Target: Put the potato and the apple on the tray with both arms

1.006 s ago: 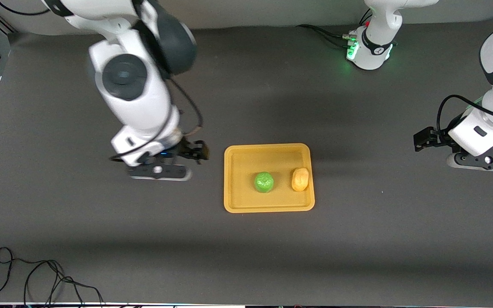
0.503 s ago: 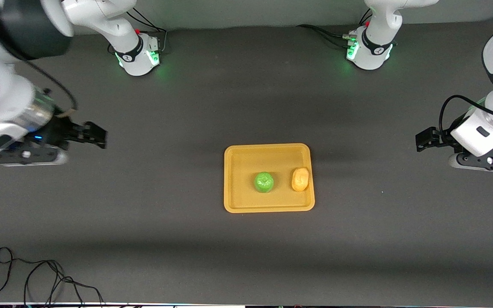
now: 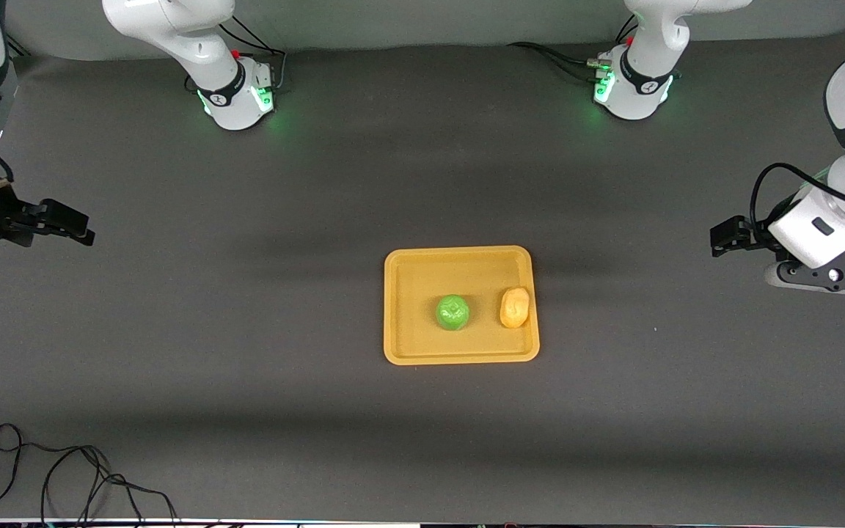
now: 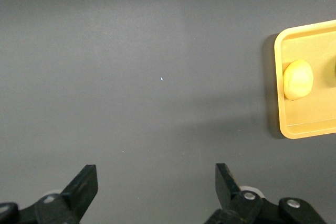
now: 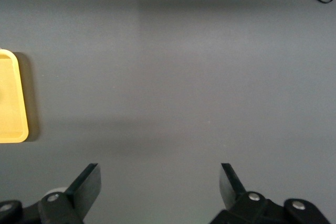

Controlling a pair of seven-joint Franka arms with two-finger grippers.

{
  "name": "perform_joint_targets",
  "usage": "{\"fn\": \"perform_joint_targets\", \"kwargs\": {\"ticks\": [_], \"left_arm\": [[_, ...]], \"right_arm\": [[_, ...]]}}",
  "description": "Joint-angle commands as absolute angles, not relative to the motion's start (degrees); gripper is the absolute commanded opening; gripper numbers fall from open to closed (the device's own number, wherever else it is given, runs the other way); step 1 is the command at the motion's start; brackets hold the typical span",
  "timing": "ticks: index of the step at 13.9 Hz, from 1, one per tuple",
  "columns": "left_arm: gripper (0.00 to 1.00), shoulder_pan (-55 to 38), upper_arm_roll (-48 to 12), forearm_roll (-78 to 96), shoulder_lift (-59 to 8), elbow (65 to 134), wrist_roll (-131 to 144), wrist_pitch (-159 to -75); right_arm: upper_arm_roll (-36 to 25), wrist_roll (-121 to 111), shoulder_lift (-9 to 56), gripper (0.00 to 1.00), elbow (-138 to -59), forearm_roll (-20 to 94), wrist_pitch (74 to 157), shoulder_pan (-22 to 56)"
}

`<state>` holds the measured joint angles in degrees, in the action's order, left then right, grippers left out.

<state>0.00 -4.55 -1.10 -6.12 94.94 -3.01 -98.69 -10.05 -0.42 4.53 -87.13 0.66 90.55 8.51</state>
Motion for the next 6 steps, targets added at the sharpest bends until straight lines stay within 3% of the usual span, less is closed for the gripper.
{"fn": "perform_joint_targets", "kwargs": {"ticks": [1, 3, 6], "left_arm": [[1.00, -0.09, -4.39, -0.97, -4.83, 95.71, -4.13, -99.14], [1.00, -0.17, -4.31, -0.97, -3.88, 97.90, -4.13, -103.33], [1.00, 0.09, -4.22, -1.05, -3.60, 98.44, -4.22, -103.18]], "right_arm": [[-10.63, -2.29, 2.81, 1.00, -88.51, 0.18, 91.32, 8.17], [-10.81, -2.29, 2.99, 1.00, -88.16, 0.18, 91.32, 8.09], [-10.72, -2.02, 3.16, 1.00, -87.98, 0.26, 91.05, 8.26]]}}
